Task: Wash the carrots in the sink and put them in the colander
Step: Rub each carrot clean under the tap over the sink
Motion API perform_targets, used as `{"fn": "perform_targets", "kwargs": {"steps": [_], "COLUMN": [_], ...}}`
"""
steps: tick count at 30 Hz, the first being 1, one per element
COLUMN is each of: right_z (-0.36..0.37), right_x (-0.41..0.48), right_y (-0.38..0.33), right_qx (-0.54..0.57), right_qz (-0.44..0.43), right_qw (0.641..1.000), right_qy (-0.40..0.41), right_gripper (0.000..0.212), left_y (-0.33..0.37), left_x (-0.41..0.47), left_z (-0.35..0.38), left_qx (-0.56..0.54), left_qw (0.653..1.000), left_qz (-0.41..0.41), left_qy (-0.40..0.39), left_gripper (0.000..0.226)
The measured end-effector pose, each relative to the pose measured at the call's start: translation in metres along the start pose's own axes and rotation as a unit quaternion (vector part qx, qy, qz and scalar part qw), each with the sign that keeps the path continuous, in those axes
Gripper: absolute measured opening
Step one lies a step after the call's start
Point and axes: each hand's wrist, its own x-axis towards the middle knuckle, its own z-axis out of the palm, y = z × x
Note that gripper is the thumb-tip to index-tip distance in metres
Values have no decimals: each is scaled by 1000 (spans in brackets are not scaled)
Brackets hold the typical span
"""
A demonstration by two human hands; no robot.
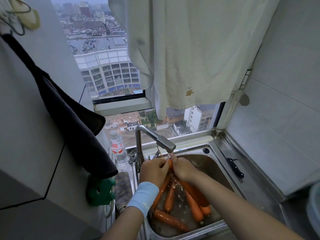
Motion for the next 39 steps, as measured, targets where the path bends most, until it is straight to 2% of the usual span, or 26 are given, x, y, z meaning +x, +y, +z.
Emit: {"fn": "perform_targets", "kwargs": {"steps": [4,8,11,15,18,20,22,25,29,31,34,35,37,39], "right_z": [-2,-2,-4,-9,-10,-11,-12,-10,-8,-6,-3,-4,-9,-17], "right_x": [-3,-4,-7,-11,-13,-16,-18,-19,-18,-18,-20,-21,-22,-23], "right_y": [-2,-1,-3,-6,-9,-12,-18,-24,-24,-22,-25,-26,-26,-26], "right_qx": [3,-12,-31,-22,20,60,129,188,230,225,202,211,236,251], "right_qz": [-4,10,2,2,33,58,75,91,117,114,97,98,118,140], "right_qw": [1000,1000,1000,1000,999,997,989,977,966,967,973,971,963,956], "right_qy": [-2,1,4,5,3,2,-18,-36,-36,-44,-51,-54,-56,-54], "right_gripper": [67,81,80,78,79,79,76,68,64,65,72,71,67,63], "left_y": [2,3,5,8,11,15,17,8,5,4,3,1,3,6], "left_x": [2,5,8,12,15,16,14,13,14,17,25,27,24,16], "left_z": [-1,-1,-4,-8,-9,-10,-7,7,11,14,16,17,15,12], "left_qx": [26,72,88,15,-42,-142,-250,-281,-367,-336,-255,-251,-291,-341], "left_qw": [999,996,995,999,994,974,937,922,880,894,934,938,926,897], "left_qz": [31,52,38,-39,-92,-146,-190,-175,-193,-202,-208,-206,-188,-173], "left_qy": [3,6,-3,-4,-48,-97,-154,-202,-233,-219,-138,-120,-147,-222], "left_gripper": [29,32,29,20,29,30,28,43,23,25,36,38,37,26]}}
